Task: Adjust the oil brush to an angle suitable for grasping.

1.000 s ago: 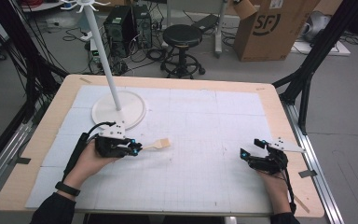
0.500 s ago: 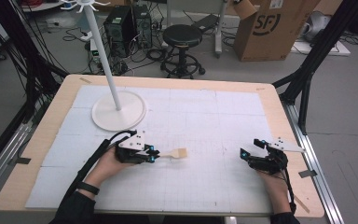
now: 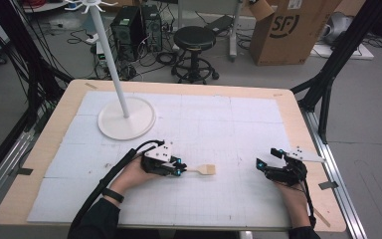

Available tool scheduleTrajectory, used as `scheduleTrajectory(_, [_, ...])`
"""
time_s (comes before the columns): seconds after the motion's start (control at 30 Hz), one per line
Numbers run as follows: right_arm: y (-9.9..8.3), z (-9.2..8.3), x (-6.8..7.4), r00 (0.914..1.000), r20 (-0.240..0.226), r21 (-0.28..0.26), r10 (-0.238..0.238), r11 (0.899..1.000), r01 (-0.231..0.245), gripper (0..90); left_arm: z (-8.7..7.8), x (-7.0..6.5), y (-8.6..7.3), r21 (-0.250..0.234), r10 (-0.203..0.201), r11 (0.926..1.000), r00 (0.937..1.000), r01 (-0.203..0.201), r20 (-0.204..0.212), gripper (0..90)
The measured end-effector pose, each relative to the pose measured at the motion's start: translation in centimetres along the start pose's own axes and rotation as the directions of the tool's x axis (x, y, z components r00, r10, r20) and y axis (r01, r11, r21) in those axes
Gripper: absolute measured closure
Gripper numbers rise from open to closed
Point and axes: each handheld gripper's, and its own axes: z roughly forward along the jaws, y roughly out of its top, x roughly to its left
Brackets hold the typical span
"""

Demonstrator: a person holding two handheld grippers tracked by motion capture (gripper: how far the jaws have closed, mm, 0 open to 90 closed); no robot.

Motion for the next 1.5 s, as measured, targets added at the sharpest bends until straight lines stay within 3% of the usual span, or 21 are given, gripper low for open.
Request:
scheduleTrajectory(0.13, [0.0,0.0,0.0,1.0000,0.001,0.001,-0.001,1.000,0.001,19.5,0.0,0.0,0.0,-0.003,0.011,0.9999,0.9999,-0.011,0.004,81.5])
scheduleTrajectory(0.27, [0.0,0.0,0.0,1.0000,0.001,0.000,-0.003,1.000,0.003,19.5,0.1,-0.1,0.1,0.006,0.009,0.9999,0.9997,-0.009,-0.021,80.6])
scheduleTrajectory(0.43, [0.0,0.0,0.0,1.0000,0.003,0.001,-0.003,1.000,0.003,19.5,0.0,-0.2,0.2,-0.014,-0.024,0.9997,0.9959,0.022,-0.087,70.6])
scheduleTrajectory(0.47, [0.0,0.0,0.0,1.0000,0.002,0.001,-0.004,1.000,0.004,19.5,-0.2,-0.2,0.4,-0.011,-0.032,0.9995,0.9929,0.031,-0.114,63.5])
scheduleTrajectory(0.53, [0.0,0.0,0.0,1.0000,0.002,0.001,-0.004,1.000,0.004,19.5,-0.8,-0.2,0.7,-0.018,-0.065,0.9979,0.9845,0.062,-0.163,60.6])
scheduleTrajectory(0.6, [0.0,0.0,0.0,1.0000,0.002,0.000,-0.002,1.000,0.002,19.5,-1.9,-0.3,1.0,-0.038,-0.133,0.9911,0.9670,0.128,-0.217,52.8])
scheduleTrajectory(0.67, [0.0,0.0,0.0,1.0000,0.003,0.000,-0.004,1.000,0.004,19.5,-3.5,-0.4,1.1,-0.106,-0.192,0.9798,0.9469,0.170,-0.258,46.7])
scheduleTrajectory(0.77, [0.0,0.0,0.0,1.0000,0.003,0.000,-0.005,1.000,0.005,19.5,-6.6,-0.9,0.8,-0.223,-0.291,0.9469,0.9117,0.232,-0.289,38.1])
scheduleTrajectory(0.87, [0.0,0.0,0.1,1.0000,0.005,0.001,-0.003,1.000,0.003,19.5,-9.5,-1.6,-0.1,-0.274,-0.330,0.9288,0.8931,0.250,-0.306,29.8])
scheduleTrajectory(0.93, [0.0,0.0,0.0,1.0000,0.006,0.000,-0.002,1.000,0.002,19.5,-11.3,-2.0,-1.0,-0.309,-0.344,0.9167,0.8945,0.254,-0.286,23.5])
scheduleTrajectory(0.97, [0.0,0.0,0.0,1.0000,0.006,0.002,0.001,1.000,-0.001,19.5,-12.2,-2.3,-1.5,-0.322,-0.351,0.9120,0.8900,0.254,-0.291,20.7])
scheduleTrajectory(1.07, [0.0,0.0,0.0,1.0000,0.009,0.003,0.003,1.000,-0.003,19.5,-14.5,-3.1,-3.0,-0.339,-0.370,0.9043,0.8733,0.260,-0.317,18.4])
scheduleTrajectory(1.17, [0.0,0.0,0.0,0.9999,0.010,0.003,0.006,1.000,-0.006,19.5,-16.4,-4.0,-4.2,-0.326,-0.358,0.9144,0.8559,0.240,-0.374,17.6])
scheduleTrajectory(1.23, [0.0,0.1,0.0,0.9999,0.010,0.003,-0.004,1.000,0.004,19.6,-17.4,-4.6,-4.9,-0.322,-0.360,0.9163,0.8426,0.238,-0.401,17.5])
scheduleTrajectory(1.3, [0.1,0.1,0.0,1.0000,0.006,0.007,-0.008,1.000,0.008,19.6,-18.4,-5.1,-5.9,-0.330,-0.374,0.9116,0.8279,0.245,-0.418,17.4])
scheduleTrajectory(1.37, [0.1,0.1,0.0,1.0000,0.003,0.015,-0.001,1.000,0.001,19.6,-19.3,-5.6,-7.0,-0.358,-0.394,0.9001,0.8149,0.248,-0.425,17.4])
scheduleTrajectory(1.43, [0.1,0.1,0.0,1.0000,-0.002,0.015,0.001,1.000,-0.001,19.6,-20.2,-6.0,-8.1,-0.373,-0.403,0.8949,0.8011,0.245,-0.442,17.5])
scheduleTrajectory(1.47, [0.2,0.1,0.1,1.0000,-0.002,0.016,0.001,1.000,-0.001,19.6,-20.5,-6.2,-8.6,-0.376,-0.404,0.8944,0.7967,0.242,-0.449,17.5])
scheduleTrajectory(1.5, [0.2,0.2,0.0,1.0000,-0.004,0.011,-0.008,1.000,0.008,19.6,-20.9,-6.3,-9.0,-0.374,-0.401,0.8960,0.7966,0.239,-0.452,17.5])
